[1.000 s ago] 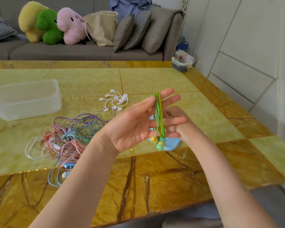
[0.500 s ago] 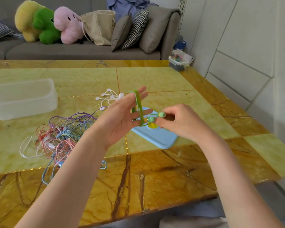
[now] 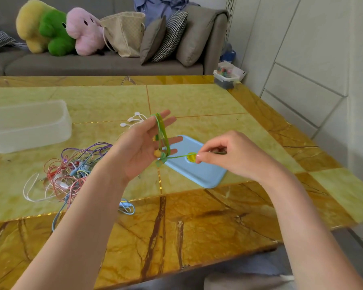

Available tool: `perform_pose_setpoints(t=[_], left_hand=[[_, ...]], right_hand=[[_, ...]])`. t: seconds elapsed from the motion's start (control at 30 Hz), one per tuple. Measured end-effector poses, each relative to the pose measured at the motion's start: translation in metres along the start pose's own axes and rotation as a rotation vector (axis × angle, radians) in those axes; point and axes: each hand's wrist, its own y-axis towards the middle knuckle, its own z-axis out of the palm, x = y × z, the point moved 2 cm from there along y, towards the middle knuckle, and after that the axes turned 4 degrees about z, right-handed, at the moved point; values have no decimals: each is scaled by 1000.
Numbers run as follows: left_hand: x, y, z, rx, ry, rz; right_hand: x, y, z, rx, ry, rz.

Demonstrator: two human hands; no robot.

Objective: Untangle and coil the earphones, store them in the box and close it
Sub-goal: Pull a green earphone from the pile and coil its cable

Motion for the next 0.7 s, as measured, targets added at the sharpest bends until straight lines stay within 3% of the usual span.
perform_pose_setpoints(t=[0.37, 0.5, 0.7], left_hand=[[8, -14, 17, 296, 308, -181], [12, -23, 25, 392, 320, -243], [11, -30, 26, 683, 230, -334]], right_hand=[[3, 1, -8, -156, 217, -74], [6, 2, -7, -176, 234, -47], [3, 6, -7, -270, 358, -12]])
